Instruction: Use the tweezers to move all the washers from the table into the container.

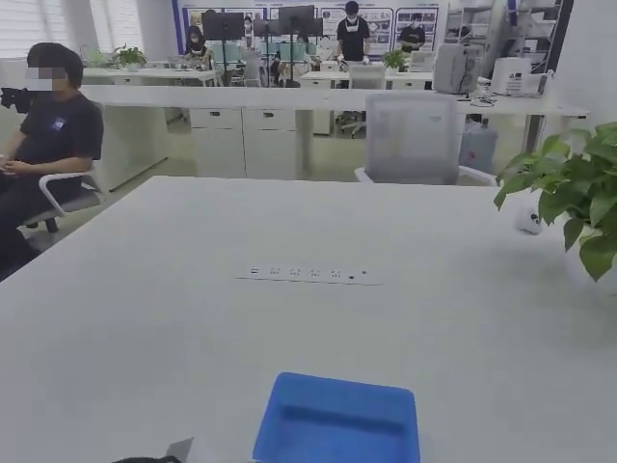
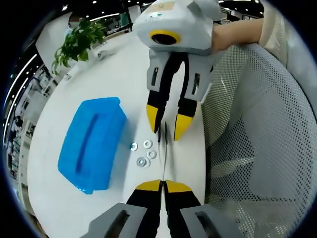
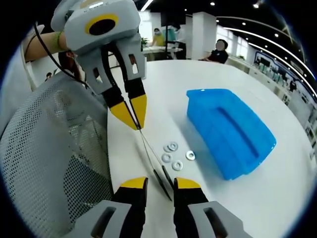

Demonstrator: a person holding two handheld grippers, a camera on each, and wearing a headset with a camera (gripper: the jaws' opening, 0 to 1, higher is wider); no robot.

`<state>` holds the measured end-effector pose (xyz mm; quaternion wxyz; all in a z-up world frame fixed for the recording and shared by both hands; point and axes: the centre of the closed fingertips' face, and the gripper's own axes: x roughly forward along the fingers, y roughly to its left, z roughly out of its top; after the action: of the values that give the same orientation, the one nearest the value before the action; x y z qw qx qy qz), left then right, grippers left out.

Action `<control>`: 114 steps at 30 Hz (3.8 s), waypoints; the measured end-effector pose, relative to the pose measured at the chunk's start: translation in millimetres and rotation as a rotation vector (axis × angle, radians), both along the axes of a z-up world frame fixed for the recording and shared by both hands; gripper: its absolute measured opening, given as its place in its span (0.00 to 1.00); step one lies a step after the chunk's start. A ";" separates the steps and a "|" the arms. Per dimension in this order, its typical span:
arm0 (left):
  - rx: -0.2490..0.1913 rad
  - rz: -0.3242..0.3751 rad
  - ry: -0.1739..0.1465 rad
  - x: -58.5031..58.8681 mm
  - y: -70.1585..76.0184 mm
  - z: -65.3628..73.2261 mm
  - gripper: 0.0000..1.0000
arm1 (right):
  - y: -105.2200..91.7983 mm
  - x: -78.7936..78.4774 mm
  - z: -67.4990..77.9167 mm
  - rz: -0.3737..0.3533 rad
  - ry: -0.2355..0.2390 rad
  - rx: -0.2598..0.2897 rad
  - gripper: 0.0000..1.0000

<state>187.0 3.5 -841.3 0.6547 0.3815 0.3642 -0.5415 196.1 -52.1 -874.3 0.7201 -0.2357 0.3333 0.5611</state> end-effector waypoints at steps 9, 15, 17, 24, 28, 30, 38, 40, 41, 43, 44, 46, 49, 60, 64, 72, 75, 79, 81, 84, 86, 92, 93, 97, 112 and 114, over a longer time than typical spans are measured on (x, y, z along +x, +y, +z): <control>-0.048 -0.043 -0.022 -4.7 -8.8 34.2 0.00 | 6.3 -2.9 4.8 0.016 0.008 0.035 0.16; -0.057 -0.068 -0.023 -7.6 -15.1 45.1 0.00 | 13.8 -5.1 14.4 0.030 0.014 0.093 0.13; -0.067 -0.073 -0.023 -7.7 -18.2 49.1 0.00 | 16.8 -7.4 16.7 0.044 0.017 0.110 0.11; -0.067 -0.088 -0.013 -8.4 -23.1 53.3 0.00 | 23.0 -12.5 20.2 0.086 0.003 0.126 0.11; -0.073 -0.099 -0.017 -8.2 -25.7 57.6 0.00 | 24.4 -10.3 22.2 0.084 0.006 0.137 0.08; -0.073 -0.104 -0.018 -7.7 -27.1 60.9 0.00 | 27.1 -9.4 23.7 0.082 0.005 0.146 0.08; -0.057 -0.141 -0.034 -3.1 -30.4 68.9 0.00 | 37.0 -3.5 29.3 0.088 -0.023 0.166 0.07; -0.043 -0.149 -0.043 -0.4 -29.7 69.2 0.00 | 39.6 1.5 29.6 0.094 -0.044 0.164 0.07; -0.039 -0.150 -0.045 0.8 -29.6 69.2 0.00 | 41.0 4.2 29.4 0.094 -0.050 0.165 0.07; -0.026 -0.154 -0.052 3.5 -28.8 69.5 0.00 | 43.0 7.4 29.4 0.095 -0.054 0.171 0.07; -0.023 -0.155 -0.051 4.6 -28.9 69.8 0.00 | 43.6 8.3 29.3 0.094 -0.053 0.174 0.08; -0.021 -0.156 -0.050 6.0 -29.3 70.1 0.00 | 44.2 9.2 29.1 0.092 -0.054 0.178 0.08; -0.016 -0.158 -0.047 7.8 -30.0 68.9 0.00 | 44.4 9.9 28.0 0.090 -0.053 0.179 0.08; -0.032 -0.132 0.006 17.2 -37.6 69.9 0.00 | 42.2 13.4 26.4 0.046 0.019 0.216 0.08; -0.052 -0.087 0.063 25.3 -37.8 68.9 0.00 | 42.4 15.3 26.1 0.031 0.027 0.221 0.07; -0.015 -0.145 0.087 23.5 -36.3 67.0 0.00 | 45.7 15.5 38.4 0.046 0.013 0.263 0.12; -0.014 -0.149 0.092 23.1 -37.0 66.5 0.00 | 49.6 17.8 45.0 0.036 0.024 0.304 0.13; -0.003 -0.145 0.100 23.4 -35.8 63.6 0.00 | 50.5 14.9 36.0 0.076 0.000 0.253 0.06; 0.004 -0.156 0.092 23.3 -35.0 61.7 0.00 | 51.9 13.8 37.4 0.077 -0.011 0.253 0.05; -0.002 -0.136 0.085 25.4 -33.7 59.8 0.00 | 50.8 15.3 36.8 0.085 -0.037 0.247 0.04; -0.014 -0.093 0.073 29.3 -31.2 58.7 0.00 | 48.8 16.9 36.5 0.091 -0.058 0.239 0.04; -0.068 0.003 0.092 23.4 -18.5 56.1 0.09 | 44.6 20.8 36.8 0.052 -0.036 0.253 0.03; -0.082 0.022 0.094 22.1 -16.9 56.2 0.11 | 44.9 20.8 36.9 0.045 -0.026 0.260 0.03; -0.166 0.133 0.122 15.6 -9.0 54.9 0.18 | 43.7 25.9 37.1 -0.008 0.021 0.292 0.03; -0.416 0.495 0.124 -5.2 26.8 44.6 0.41 | 41.4 30.6 37.6 -0.098 0.114 0.348 0.03; -0.468 0.568 0.121 -4.2 33.3 46.2 0.45 | 41.7 29.8 37.7 -0.103 0.126 0.353 0.03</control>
<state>182.7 36.8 -795.1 0.8255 0.0726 0.3600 -0.4285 226.0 -10.4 -836.6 0.7557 -0.0525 0.2858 0.5869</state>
